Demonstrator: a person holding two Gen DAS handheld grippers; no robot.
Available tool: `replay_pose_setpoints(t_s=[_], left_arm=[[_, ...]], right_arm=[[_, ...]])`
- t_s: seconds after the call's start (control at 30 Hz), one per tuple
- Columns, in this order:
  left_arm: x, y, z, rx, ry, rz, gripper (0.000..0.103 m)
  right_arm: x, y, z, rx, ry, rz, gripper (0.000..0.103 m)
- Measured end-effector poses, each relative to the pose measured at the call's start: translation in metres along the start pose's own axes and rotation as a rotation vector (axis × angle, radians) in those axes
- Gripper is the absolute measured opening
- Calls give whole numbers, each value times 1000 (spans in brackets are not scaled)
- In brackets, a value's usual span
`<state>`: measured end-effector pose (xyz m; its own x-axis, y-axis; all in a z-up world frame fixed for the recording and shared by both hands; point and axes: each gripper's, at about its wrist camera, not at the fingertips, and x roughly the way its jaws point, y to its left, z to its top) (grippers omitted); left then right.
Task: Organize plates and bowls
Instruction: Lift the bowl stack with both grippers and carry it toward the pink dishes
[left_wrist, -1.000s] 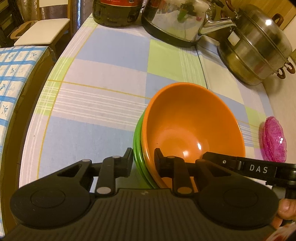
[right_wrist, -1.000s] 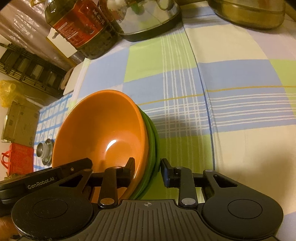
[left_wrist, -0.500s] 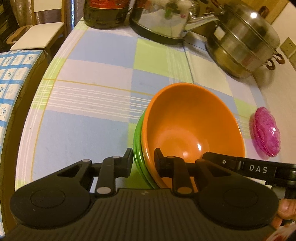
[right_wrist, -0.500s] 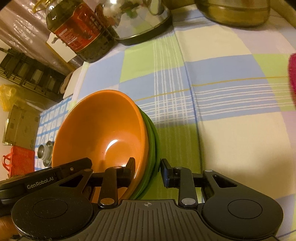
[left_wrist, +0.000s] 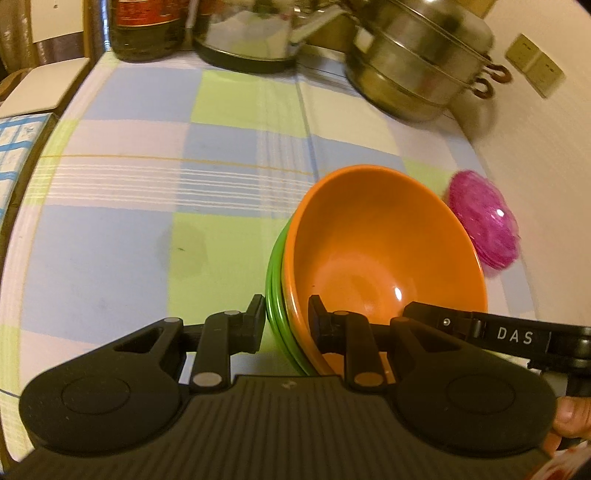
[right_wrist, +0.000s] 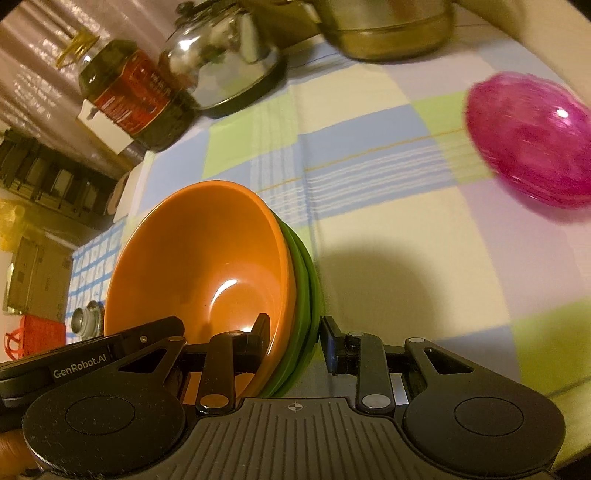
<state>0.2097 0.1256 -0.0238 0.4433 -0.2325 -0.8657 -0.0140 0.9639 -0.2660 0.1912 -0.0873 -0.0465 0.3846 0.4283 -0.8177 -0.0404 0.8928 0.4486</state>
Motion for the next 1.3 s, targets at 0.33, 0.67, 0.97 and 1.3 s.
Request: replay_pose_setpoints(t_s=[0.33,0.67,0.97,1.3], left_arm=[[2,-60,-29,66,14,-50,22],[9,-109,-52,121,39,-98,22],[18,-153,-61,180,54,-134,22],[23,-184,-64,216,52,-154,22]], right_arm=[[-49,-50,-28,83,-43,-33,30],[-88,-94,-51,138,-80,-80,30],[-119,-131,-62,197,-115,-111,29],[-145,-157,-67,237,-160,-126,29]])
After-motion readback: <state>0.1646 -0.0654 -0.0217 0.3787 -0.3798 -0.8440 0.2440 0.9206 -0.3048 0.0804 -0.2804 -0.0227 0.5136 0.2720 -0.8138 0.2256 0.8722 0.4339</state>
